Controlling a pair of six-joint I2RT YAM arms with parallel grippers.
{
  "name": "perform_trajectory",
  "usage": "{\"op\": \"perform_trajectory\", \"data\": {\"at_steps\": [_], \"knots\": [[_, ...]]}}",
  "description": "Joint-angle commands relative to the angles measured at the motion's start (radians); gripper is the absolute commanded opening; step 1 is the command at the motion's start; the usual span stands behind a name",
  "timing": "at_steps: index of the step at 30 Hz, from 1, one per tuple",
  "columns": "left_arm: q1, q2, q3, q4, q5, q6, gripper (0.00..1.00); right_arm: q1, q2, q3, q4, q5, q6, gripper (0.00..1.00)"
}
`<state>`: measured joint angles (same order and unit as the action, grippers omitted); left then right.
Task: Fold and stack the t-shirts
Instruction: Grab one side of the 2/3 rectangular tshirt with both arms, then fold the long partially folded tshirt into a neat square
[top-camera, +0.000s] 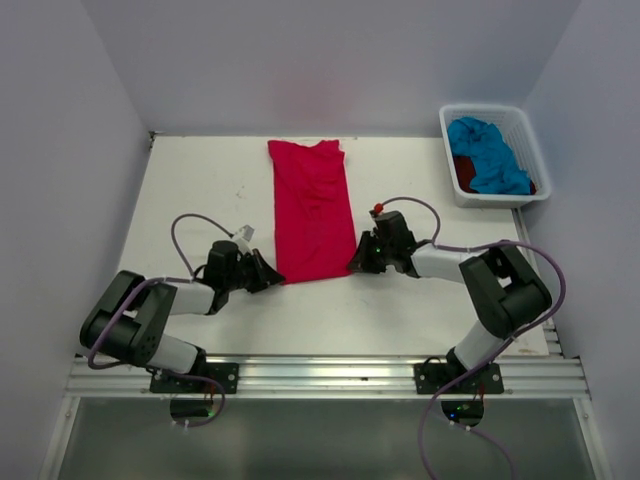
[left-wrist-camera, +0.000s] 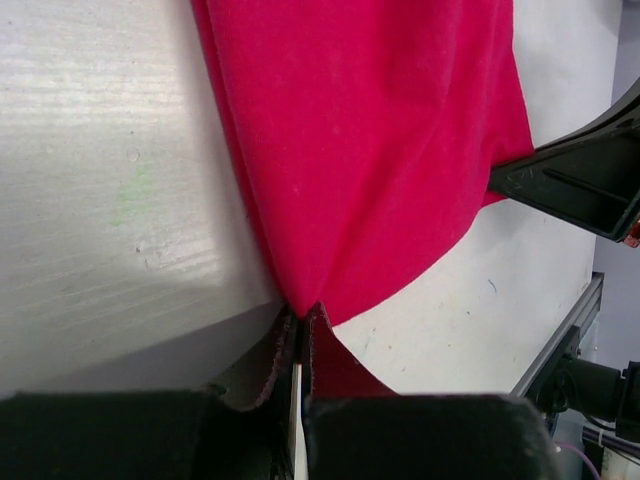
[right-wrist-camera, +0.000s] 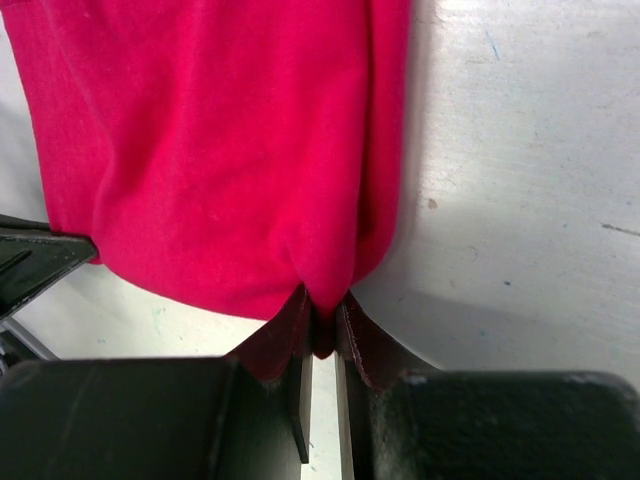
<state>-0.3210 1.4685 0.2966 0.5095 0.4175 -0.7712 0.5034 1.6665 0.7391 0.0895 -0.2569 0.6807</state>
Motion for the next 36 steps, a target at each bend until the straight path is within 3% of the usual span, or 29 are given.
{"op": "perform_trajectory", "data": {"at_steps": [1, 14, 25, 30, 36], "knots": [[-0.001, -0.013, -0.03, -0.245, -0.066, 0.055, 0.0, 0.001, -0.02, -0.043, -0.105, 0.071, -0.035, 0.0], [-0.013, -0.43, 0.035, -0.747, -0.074, 0.112, 0.0, 0.084, -0.333, -0.104, -0.275, 0.094, -0.046, 0.0], [-0.127, -0.726, 0.168, -1.117, -0.078, -0.026, 0.0, 0.333, -0.588, -0.072, -0.52, 0.177, 0.046, 0.0], [-0.128, -0.758, 0.329, -1.23, -0.147, -0.022, 0.0, 0.353, -0.645, -0.011, -0.6, 0.228, 0.043, 0.0], [-0.127, -0.587, 0.421, -1.131, -0.198, 0.044, 0.0, 0.35, -0.53, 0.132, -0.628, 0.353, -0.038, 0.0]]}}
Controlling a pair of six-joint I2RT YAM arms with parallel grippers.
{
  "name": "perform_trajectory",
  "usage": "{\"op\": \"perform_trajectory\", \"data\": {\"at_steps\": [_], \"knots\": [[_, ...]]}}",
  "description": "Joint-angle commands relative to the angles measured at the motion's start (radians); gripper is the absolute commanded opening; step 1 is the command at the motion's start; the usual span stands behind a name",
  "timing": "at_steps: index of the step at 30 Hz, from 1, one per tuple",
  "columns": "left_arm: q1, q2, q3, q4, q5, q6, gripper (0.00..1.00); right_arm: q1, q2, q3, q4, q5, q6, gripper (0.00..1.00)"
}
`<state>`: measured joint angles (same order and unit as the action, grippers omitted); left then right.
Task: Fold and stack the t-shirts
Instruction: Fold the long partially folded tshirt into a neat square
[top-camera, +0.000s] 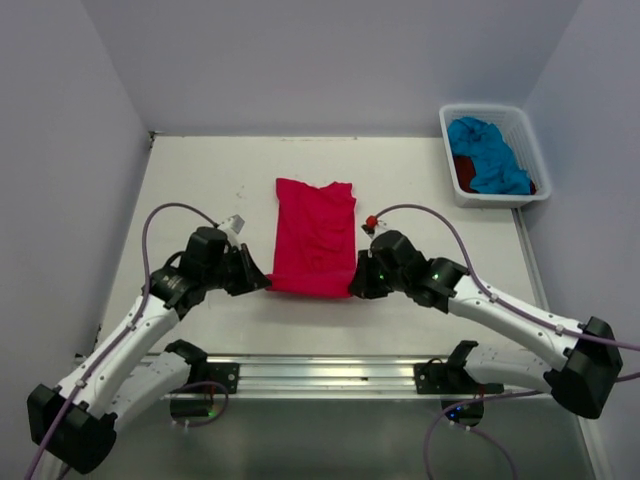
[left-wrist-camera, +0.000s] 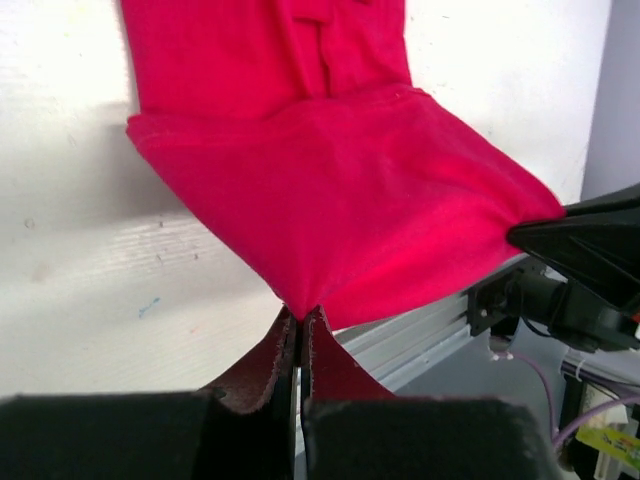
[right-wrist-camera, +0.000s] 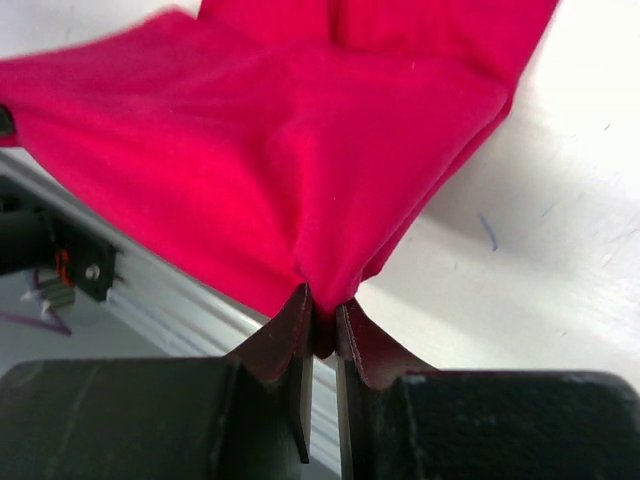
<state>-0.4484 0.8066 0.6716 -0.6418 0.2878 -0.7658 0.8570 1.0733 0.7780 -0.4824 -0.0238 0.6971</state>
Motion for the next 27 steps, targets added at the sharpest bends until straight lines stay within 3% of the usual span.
{"op": "perform_trajectory", "data": {"at_steps": [1, 6, 14, 22, 26, 27], "knots": [[0.001, 0.13, 0.051, 0.045, -0.084, 0.055, 0.0, -0.004, 0.088, 0.116, -0.056, 0.142, -0.079, 0.0], [0.026, 0.293, 0.098, 0.227, -0.076, 0.089, 0.0, -0.042, 0.282, 0.283, -0.051, 0.228, -0.136, 0.0], [0.085, 0.591, 0.278, 0.327, -0.101, 0.155, 0.0, -0.142, 0.508, 0.501, -0.015, 0.248, -0.226, 0.0], [0.172, 0.854, 0.56, 0.323, -0.075, 0.221, 0.0, -0.252, 0.733, 0.78, -0.041, 0.229, -0.307, 0.0], [0.223, 1.06, 0.756, 0.355, -0.015, 0.244, 0.0, -0.318, 0.977, 1.013, -0.068, 0.205, -0.335, 0.0], [0.244, 1.17, 0.864, 0.373, 0.003, 0.24, 0.1, -0.341, 1.044, 1.082, -0.077, 0.217, -0.344, 0.0]]}}
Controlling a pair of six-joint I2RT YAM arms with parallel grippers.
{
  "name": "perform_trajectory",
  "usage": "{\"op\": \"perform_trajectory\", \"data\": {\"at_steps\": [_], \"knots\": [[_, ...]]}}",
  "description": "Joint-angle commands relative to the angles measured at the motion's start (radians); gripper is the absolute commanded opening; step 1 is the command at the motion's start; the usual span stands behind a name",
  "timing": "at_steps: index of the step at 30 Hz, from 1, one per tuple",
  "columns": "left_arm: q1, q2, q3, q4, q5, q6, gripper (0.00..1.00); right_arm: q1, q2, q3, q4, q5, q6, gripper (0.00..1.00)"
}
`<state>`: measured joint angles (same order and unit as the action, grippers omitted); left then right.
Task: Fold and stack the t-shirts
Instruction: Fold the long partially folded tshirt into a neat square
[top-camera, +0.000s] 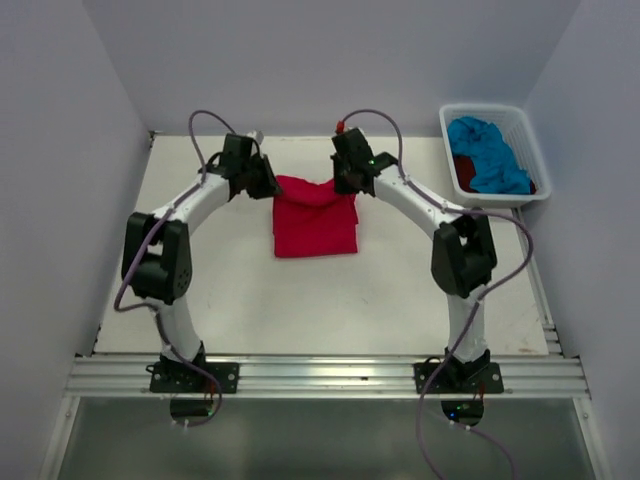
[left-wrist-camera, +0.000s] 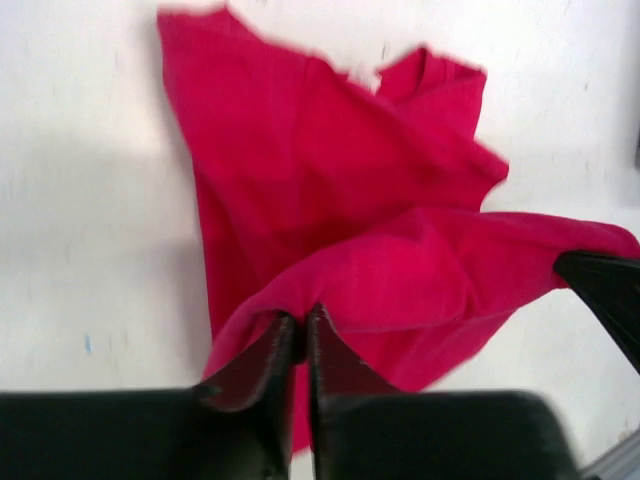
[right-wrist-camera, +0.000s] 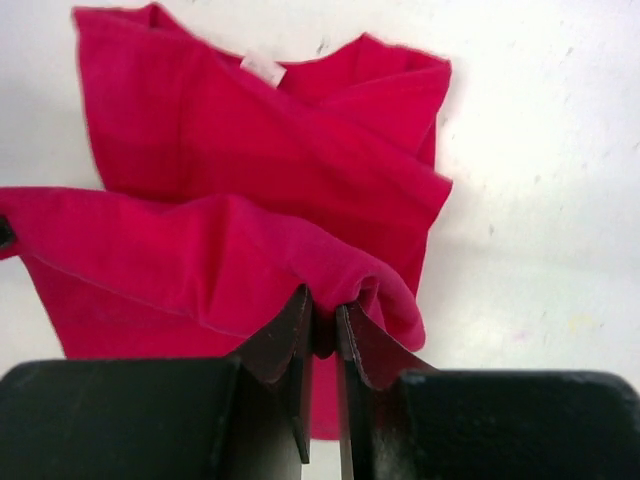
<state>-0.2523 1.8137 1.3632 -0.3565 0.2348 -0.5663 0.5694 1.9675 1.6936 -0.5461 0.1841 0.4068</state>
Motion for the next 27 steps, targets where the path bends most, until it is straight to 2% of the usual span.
{"op": "perform_trajectory", "data": {"at_steps": [1, 2, 3, 4, 5, 6, 7, 8, 9, 10, 11, 16, 21, 25, 27], "knots": [[0.059, 0.224, 0.23, 0.114, 0.099, 0.033, 0.25, -0.062, 0.212, 0.328, -0.038, 0.034, -0.071, 0.11], [0.068, 0.286, 0.354, 0.152, 0.116, 0.019, 0.37, -0.08, 0.352, 0.416, -0.055, 0.057, -0.08, 0.29], [0.085, 0.388, 0.406, 0.163, 0.116, -0.022, 0.58, -0.088, 0.419, 0.507, -0.078, 0.066, -0.085, 0.65], [0.09, 0.429, 0.456, 0.169, 0.144, -0.033, 0.62, -0.095, 0.477, 0.6, -0.163, 0.061, -0.076, 0.72], [0.09, 0.458, 0.503, 0.125, 0.15, -0.037, 0.63, -0.104, 0.531, 0.75, -0.211, 0.057, -0.066, 0.74], [0.09, 0.458, 0.558, 0.107, 0.144, -0.03, 0.64, -0.106, 0.55, 0.779, -0.245, 0.067, -0.063, 0.75], [0.088, 0.425, 0.533, 0.123, 0.117, -0.024, 0.65, -0.105, 0.509, 0.671, -0.197, 0.077, -0.066, 0.76], [0.087, 0.376, 0.402, 0.239, 0.1, -0.023, 0.9, -0.105, 0.449, 0.55, -0.116, 0.074, -0.068, 0.76], [0.087, 0.27, 0.33, 0.296, 0.084, -0.027, 1.0, -0.105, 0.306, 0.422, -0.012, 0.061, -0.071, 0.8], [0.087, 0.227, 0.27, 0.339, 0.06, -0.027, 1.0, -0.105, 0.253, 0.23, 0.14, 0.055, -0.071, 0.83], [0.088, 0.19, 0.219, 0.434, 0.058, -0.027, 1.0, -0.106, 0.214, 0.175, 0.179, 0.055, -0.072, 0.84], [0.084, 0.072, 0.108, 0.436, 0.06, -0.009, 1.0, -0.106, 0.105, 0.034, 0.213, 0.067, -0.094, 0.84], [0.071, -0.063, -0.051, 0.514, 0.023, 0.026, 1.0, -0.105, 0.077, -0.041, 0.235, 0.072, -0.102, 0.84], [0.051, -0.079, -0.088, 0.496, 0.089, 0.074, 1.0, -0.106, 0.036, -0.112, 0.261, 0.057, -0.092, 0.84], [0.03, -0.057, -0.088, 0.476, 0.127, 0.095, 0.85, -0.105, 0.016, -0.117, 0.238, 0.032, -0.086, 0.77]]}}
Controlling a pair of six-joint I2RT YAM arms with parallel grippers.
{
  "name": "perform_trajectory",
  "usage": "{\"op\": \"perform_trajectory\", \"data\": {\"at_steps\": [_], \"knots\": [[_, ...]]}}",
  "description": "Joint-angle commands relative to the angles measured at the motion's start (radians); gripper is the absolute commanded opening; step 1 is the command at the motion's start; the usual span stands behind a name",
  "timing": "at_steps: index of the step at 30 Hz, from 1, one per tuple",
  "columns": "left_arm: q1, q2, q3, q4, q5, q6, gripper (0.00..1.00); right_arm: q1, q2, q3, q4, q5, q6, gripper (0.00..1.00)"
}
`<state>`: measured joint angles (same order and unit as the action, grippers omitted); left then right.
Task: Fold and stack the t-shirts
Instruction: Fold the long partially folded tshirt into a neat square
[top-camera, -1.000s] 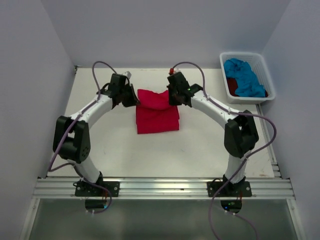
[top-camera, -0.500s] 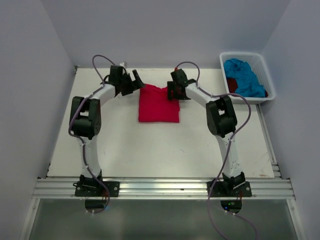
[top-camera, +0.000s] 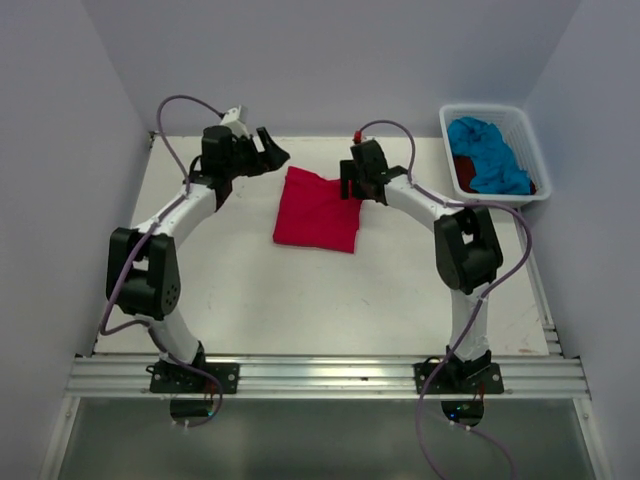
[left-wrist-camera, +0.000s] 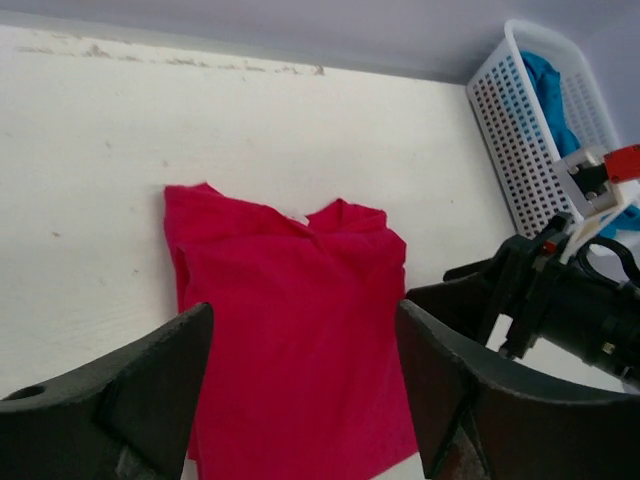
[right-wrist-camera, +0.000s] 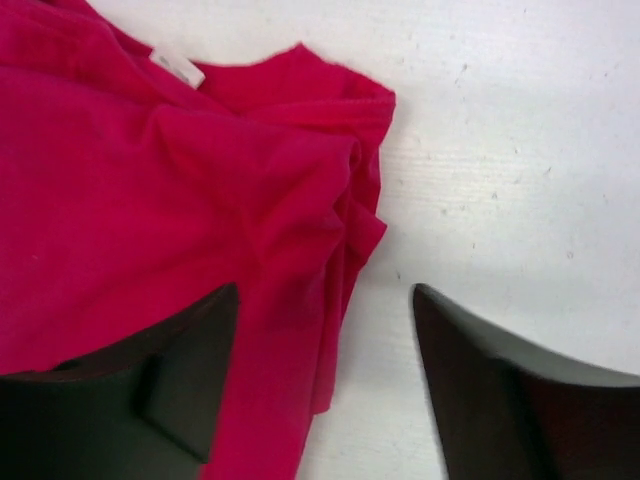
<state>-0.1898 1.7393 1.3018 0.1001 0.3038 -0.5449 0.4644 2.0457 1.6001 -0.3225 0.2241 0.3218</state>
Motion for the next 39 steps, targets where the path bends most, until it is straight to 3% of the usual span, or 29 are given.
{"op": "perform_trajectory", "data": {"at_steps": [1, 2, 3, 9, 16, 26, 39], "knots": [[-0.036, 0.025, -0.032, 0.02, 0.104, 0.074, 0.74, -0.001, -0.07, -0.026, 0.008, -0.025, 0.002, 0.65], [-0.039, 0.034, -0.036, 0.03, 0.128, 0.076, 0.57, 0.0, -0.076, -0.029, 0.005, -0.049, 0.005, 0.38], [-0.04, 0.06, -0.03, 0.032, 0.155, 0.079, 0.01, 0.0, -0.091, -0.034, 0.003, -0.072, 0.011, 0.0], [-0.033, 0.21, 0.092, 0.067, 0.34, 0.088, 0.0, -0.007, -0.084, -0.005, 0.024, -0.221, 0.057, 0.0], [-0.01, 0.433, 0.28, 0.084, 0.435, 0.004, 0.0, -0.024, 0.117, 0.223, -0.052, -0.299, 0.103, 0.0], [-0.004, 0.52, 0.251, 0.13, 0.446, 0.01, 0.0, -0.046, 0.163, 0.238, -0.055, -0.266, 0.092, 0.0], [0.021, 0.784, 0.418, 0.164, 0.38, -0.075, 0.0, -0.05, 0.125, 0.175, -0.041, -0.252, 0.086, 0.0]]}}
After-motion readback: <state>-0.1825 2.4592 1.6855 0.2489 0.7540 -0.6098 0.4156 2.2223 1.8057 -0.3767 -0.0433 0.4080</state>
